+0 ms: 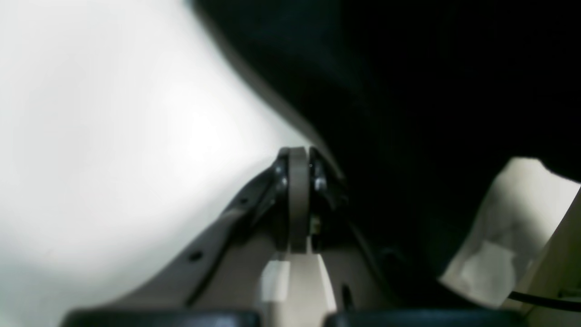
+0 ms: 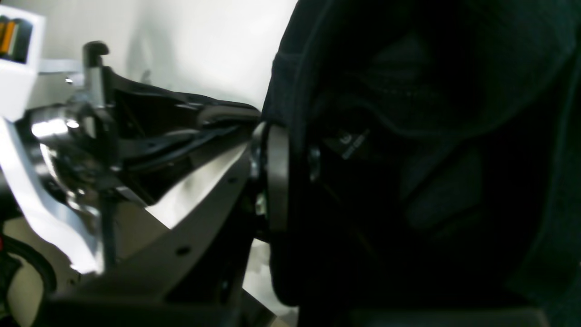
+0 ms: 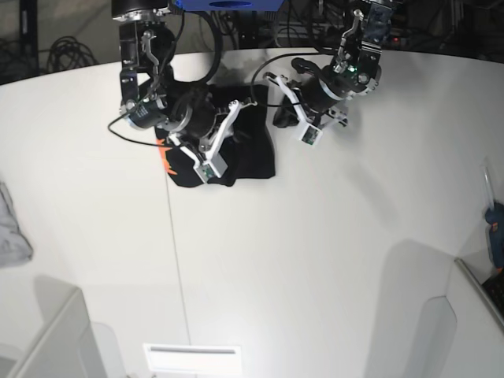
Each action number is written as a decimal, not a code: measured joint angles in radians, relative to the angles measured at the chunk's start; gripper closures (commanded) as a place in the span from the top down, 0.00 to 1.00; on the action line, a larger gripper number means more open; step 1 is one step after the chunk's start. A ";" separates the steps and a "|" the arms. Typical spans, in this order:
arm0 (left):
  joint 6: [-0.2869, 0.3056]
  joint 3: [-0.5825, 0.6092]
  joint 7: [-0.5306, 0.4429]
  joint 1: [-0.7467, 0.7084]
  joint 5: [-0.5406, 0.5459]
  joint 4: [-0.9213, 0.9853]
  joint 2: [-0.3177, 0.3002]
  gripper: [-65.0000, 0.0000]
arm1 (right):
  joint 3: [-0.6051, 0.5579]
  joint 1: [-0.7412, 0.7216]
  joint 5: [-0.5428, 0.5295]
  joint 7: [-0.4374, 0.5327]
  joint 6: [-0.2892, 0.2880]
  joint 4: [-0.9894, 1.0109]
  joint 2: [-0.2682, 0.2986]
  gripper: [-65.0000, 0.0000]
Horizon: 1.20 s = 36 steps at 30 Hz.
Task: Fold the T-shirt properly
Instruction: 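Press the folded bundle with the right gripper and release the left gripper, then push the folded bundle with the right gripper and raise the left gripper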
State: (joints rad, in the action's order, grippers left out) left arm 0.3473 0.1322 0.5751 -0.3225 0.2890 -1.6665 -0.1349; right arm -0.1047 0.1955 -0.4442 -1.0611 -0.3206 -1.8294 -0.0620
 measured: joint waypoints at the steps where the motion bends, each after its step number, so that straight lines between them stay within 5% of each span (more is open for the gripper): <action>1: 0.000 -0.012 0.000 -0.005 0.003 0.000 -0.001 0.00 | 0.003 0.000 0.000 -0.001 0.000 0.000 0.000 0.00; 3: 0.004 -0.050 -0.002 -0.018 0.020 -0.001 0.002 0.00 | 0.005 0.006 0.000 0.003 0.000 0.000 -0.002 0.00; 6: 0.003 -0.143 0.008 -0.052 0.147 -0.001 0.000 0.00 | 0.006 0.016 0.001 -0.002 0.000 0.000 -0.002 0.27; 9: 0.000 -0.196 0.013 -0.080 0.267 -0.001 -0.057 0.00 | 0.006 0.016 -0.003 0.002 0.000 0.000 -0.005 0.38; 13: -0.004 -0.244 0.016 -0.109 0.349 -0.001 -0.129 0.00 | 0.000 0.016 -0.001 0.003 0.000 0.000 -0.003 0.37; 21: -0.005 -0.417 0.019 -0.181 0.348 -0.104 -0.137 0.00 | -0.045 0.014 0.005 0.001 0.056 -0.002 0.004 0.37; 27: -0.004 -0.413 0.020 -0.182 0.350 -0.108 -0.137 0.00 | -0.167 -0.038 -0.001 0.002 0.169 -0.002 0.001 0.37; 36: -0.004 -0.414 0.020 -0.182 0.348 -0.107 -0.135 0.00 | -0.260 -0.156 0.007 -0.006 0.191 0.084 0.005 0.37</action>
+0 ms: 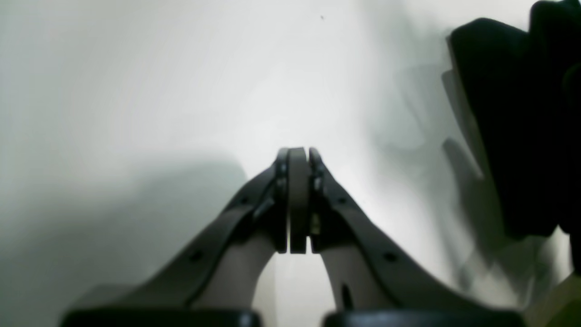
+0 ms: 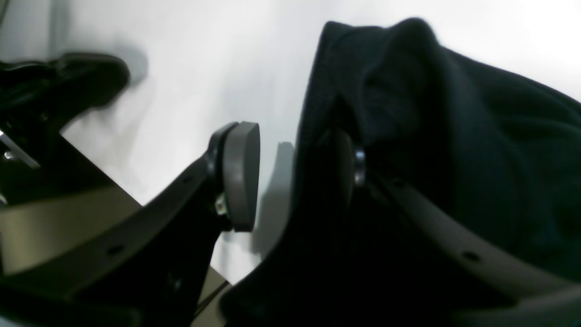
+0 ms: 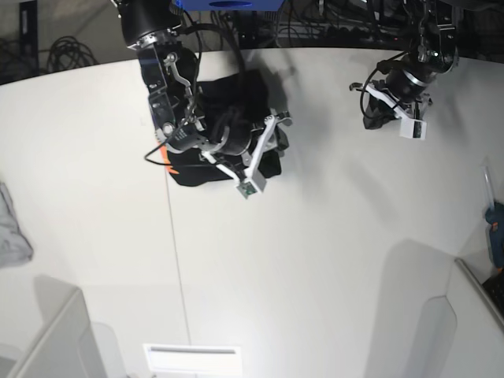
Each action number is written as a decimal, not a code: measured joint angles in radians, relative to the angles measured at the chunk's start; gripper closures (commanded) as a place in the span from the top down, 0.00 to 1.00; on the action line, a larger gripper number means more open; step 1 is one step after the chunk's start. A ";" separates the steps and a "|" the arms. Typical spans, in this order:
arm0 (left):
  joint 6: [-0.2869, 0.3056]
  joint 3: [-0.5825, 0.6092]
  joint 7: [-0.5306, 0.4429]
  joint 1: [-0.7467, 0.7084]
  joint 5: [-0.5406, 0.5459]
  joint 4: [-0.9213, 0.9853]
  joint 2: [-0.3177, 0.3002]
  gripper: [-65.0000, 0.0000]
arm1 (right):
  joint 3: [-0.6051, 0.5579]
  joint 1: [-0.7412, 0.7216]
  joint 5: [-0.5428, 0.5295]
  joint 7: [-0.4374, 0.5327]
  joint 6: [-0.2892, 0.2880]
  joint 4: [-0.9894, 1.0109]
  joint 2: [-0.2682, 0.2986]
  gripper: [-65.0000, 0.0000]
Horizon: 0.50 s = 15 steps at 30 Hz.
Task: Fold the T-shirt properly
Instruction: 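Push the folded bundle with the right gripper and raise the left gripper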
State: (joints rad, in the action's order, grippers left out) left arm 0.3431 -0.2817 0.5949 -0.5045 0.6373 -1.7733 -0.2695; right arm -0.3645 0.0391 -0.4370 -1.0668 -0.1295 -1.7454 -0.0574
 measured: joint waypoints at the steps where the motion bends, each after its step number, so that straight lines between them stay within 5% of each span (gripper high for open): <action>1: 0.000 0.000 -0.001 0.000 0.001 0.001 0.000 0.00 | -0.038 -0.009 -0.005 0.000 0.001 0.000 0.000 0.37; 7: 0.000 -0.003 0.000 0.000 0.000 0.002 0.000 0.00 | -0.246 -0.058 -0.013 -0.003 -0.001 -0.016 -0.010 0.37; 11: 0.000 -0.009 0.000 0.000 0.001 0.002 0.001 0.00 | -0.257 -0.063 -0.019 0.011 0.029 -0.140 0.034 0.36; 13: 0.001 -0.037 0.004 -0.003 0.004 0.002 0.001 0.00 | -0.204 -0.060 -0.029 0.010 0.132 -0.218 0.078 0.24; 15: 0.010 -0.068 0.000 -0.012 0.003 0.002 -0.001 0.00 | -0.139 -0.043 -0.018 0.085 0.200 -0.253 0.137 0.00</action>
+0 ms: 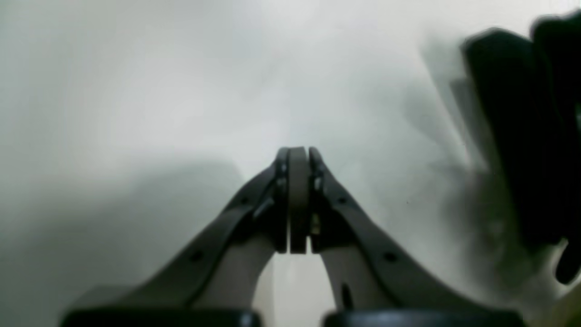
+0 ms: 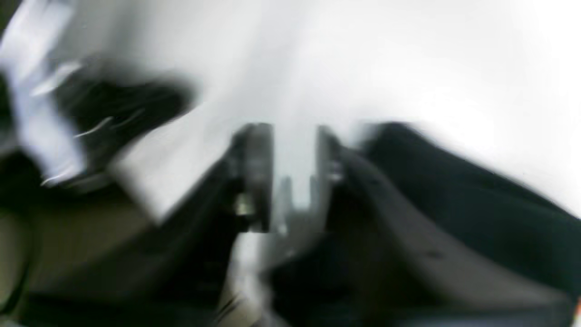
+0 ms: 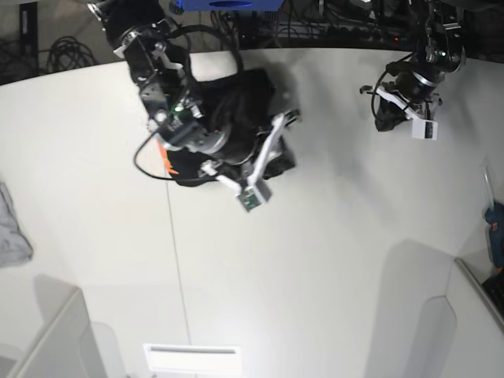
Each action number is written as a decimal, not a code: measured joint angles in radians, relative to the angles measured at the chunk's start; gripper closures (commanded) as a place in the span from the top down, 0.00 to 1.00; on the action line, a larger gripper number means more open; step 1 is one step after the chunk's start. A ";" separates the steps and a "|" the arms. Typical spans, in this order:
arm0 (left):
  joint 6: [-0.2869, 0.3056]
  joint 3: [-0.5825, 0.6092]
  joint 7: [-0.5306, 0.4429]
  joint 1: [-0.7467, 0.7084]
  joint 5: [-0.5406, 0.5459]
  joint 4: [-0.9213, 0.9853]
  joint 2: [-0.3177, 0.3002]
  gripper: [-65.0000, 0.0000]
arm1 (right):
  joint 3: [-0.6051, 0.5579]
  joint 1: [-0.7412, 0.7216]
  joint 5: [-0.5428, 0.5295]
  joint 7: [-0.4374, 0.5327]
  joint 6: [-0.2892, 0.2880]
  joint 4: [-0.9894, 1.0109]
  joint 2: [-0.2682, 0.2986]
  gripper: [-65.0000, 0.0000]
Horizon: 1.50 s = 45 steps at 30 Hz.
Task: Fold the T-shirt properly
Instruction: 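Push the folded bundle with the right gripper and raise the left gripper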
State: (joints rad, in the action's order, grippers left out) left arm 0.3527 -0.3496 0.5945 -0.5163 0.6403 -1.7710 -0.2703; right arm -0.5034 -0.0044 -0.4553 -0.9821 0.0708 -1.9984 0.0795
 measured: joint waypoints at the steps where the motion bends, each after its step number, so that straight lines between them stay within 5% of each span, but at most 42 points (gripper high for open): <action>1: 0.030 -0.013 0.000 -0.006 -0.003 0.000 -0.001 0.00 | 0.020 0.010 0.003 0.026 0.004 -0.002 0.029 0.00; 4: 0.078 -0.050 0.004 -0.018 -0.003 0.000 0.008 0.00 | 0.055 0.052 0.004 0.100 0.011 0.014 0.063 0.00; 13: 0.082 -0.064 0.004 -0.016 -0.003 0.017 0.007 0.00 | 0.074 0.071 0.000 0.127 0.008 0.169 0.062 0.00; 25: 0.082 -0.068 0.004 -0.019 -0.003 0.017 0.006 0.00 | -0.068 -0.039 0.002 0.145 0.009 0.404 -0.042 0.00; 32: 0.085 -0.061 0.003 -0.019 -0.003 0.017 0.007 0.00 | -0.106 -0.031 -0.005 0.142 0.053 0.270 -0.039 0.00; 37: 0.127 0.032 0.004 -0.017 -0.003 0.010 0.000 0.00 | -0.093 -0.024 0.002 0.152 0.087 0.118 0.031 0.00; 44: 0.196 0.126 0.004 -0.013 0.000 -0.001 0.006 0.00 | 0.123 0.097 -0.009 0.201 0.084 0.031 0.063 0.00; 45: 0.198 0.144 0.004 -0.010 -0.003 -0.006 0.010 0.12 | 0.143 0.111 -0.006 0.209 0.082 0.031 0.076 0.00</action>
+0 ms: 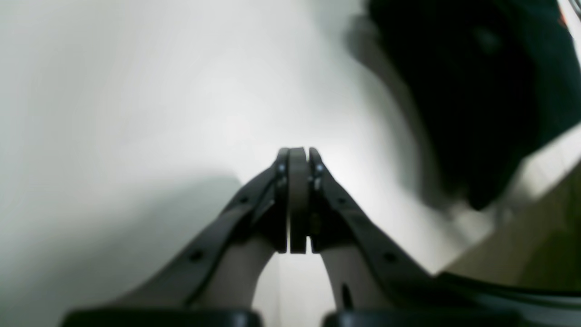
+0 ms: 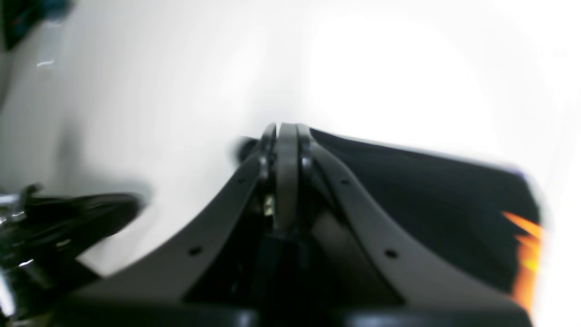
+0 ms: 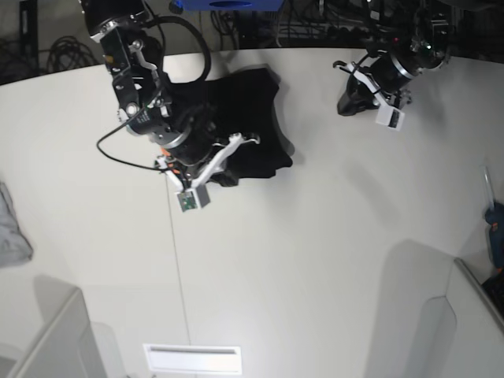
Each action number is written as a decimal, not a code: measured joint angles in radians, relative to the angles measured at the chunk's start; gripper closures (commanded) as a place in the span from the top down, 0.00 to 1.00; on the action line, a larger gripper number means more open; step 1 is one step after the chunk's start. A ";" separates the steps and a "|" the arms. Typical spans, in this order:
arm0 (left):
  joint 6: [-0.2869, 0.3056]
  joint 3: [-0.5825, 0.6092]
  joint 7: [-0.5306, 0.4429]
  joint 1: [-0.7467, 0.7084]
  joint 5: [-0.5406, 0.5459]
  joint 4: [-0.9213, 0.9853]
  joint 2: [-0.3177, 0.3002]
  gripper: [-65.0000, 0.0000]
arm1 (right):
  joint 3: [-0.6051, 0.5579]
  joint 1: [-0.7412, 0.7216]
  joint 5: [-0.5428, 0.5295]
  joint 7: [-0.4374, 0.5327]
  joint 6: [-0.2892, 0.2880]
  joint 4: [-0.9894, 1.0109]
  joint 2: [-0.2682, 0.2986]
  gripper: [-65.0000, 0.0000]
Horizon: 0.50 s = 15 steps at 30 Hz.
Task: Fold the T-shirt properly
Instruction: 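Push the folded bundle with the right gripper and raise the left gripper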
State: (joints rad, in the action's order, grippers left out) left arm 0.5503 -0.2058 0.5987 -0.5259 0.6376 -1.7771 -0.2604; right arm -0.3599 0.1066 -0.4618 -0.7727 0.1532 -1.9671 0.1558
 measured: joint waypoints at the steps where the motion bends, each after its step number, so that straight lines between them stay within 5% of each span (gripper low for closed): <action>1: 0.004 0.018 0.007 0.005 0.003 -0.011 0.010 0.26 | 0.014 0.014 0.002 0.022 0.000 0.000 0.017 0.00; 4: 0.008 0.050 0.002 0.032 0.014 -0.021 0.040 0.61 | 0.023 0.047 -0.002 0.084 0.001 0.001 0.066 0.00; 7: 0.004 0.074 0.000 0.057 0.006 -0.021 0.059 0.82 | 0.020 0.090 -0.006 0.124 -0.001 0.004 0.093 0.00; 15: 0.005 0.176 0.000 0.128 0.151 0.011 0.086 0.87 | 0.120 0.169 -0.002 0.162 -0.013 0.006 0.115 0.00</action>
State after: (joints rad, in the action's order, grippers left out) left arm 0.5552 -0.0299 0.5983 -0.3981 0.7887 -1.7657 -0.1741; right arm -0.2401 0.2756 -0.4637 -0.6106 0.1402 -1.9614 0.2710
